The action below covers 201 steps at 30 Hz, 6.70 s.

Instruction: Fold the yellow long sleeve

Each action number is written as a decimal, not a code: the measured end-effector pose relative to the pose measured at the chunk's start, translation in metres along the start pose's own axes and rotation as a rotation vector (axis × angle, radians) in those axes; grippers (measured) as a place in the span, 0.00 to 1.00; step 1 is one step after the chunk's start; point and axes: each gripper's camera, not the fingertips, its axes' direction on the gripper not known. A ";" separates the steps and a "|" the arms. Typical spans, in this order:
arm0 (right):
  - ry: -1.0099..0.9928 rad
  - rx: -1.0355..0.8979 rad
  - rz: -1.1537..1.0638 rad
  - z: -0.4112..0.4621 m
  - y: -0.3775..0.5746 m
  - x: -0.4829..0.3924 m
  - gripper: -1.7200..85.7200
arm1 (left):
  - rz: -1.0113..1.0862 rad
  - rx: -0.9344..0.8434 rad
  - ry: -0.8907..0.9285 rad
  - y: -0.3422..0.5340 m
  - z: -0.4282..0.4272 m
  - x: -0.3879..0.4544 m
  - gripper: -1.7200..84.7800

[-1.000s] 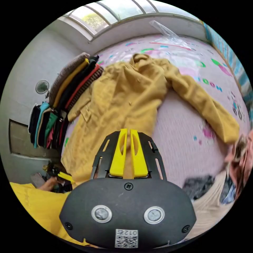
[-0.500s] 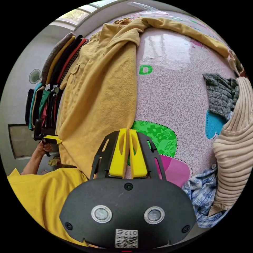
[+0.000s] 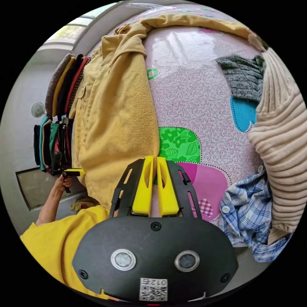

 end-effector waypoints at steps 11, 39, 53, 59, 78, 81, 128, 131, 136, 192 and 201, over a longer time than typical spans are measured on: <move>0.005 0.008 -0.068 -0.026 0.003 -0.019 0.04 | -0.020 0.099 -0.023 0.055 0.013 0.022 0.09; -0.305 -0.087 -0.030 -0.039 0.057 -0.015 0.11 | -0.098 -0.075 -0.150 0.006 -0.019 0.042 0.03; -0.211 -0.149 -0.160 -0.009 0.084 -0.015 0.04 | -0.083 -0.105 -0.053 -0.005 0.029 0.036 0.03; -0.111 -0.174 -0.233 0.028 0.104 -0.020 0.03 | -0.064 -0.107 -0.047 0.010 0.041 0.028 0.03; 0.189 -0.056 0.009 0.016 0.090 0.001 0.05 | 0.281 0.188 -0.174 -0.202 -0.129 0.093 0.05; 0.084 0.029 -0.012 0.002 0.034 0.015 0.04 | 0.192 0.126 -0.153 -0.279 -0.113 0.106 0.07; 0.260 -0.005 -0.559 0.308 -0.601 -0.071 0.05 | 0.516 0.349 0.155 -0.394 -0.143 0.037 0.02; 0.179 0.044 -0.543 0.290 -0.634 -0.080 0.04 | 0.521 0.348 0.156 -0.392 -0.144 0.036 0.02; -0.089 0.116 -0.194 0.270 -0.705 -0.050 0.04 | 0.515 0.356 0.154 -0.389 -0.146 0.035 0.02; 0.068 -0.098 -0.550 0.328 -0.663 0.084 0.08 | 0.479 0.834 -0.170 -0.562 -0.272 0.085 0.05; 0.348 0.233 -0.301 0.278 -0.713 0.054 0.04 | 0.506 0.848 -0.162 -0.576 -0.257 0.094 0.04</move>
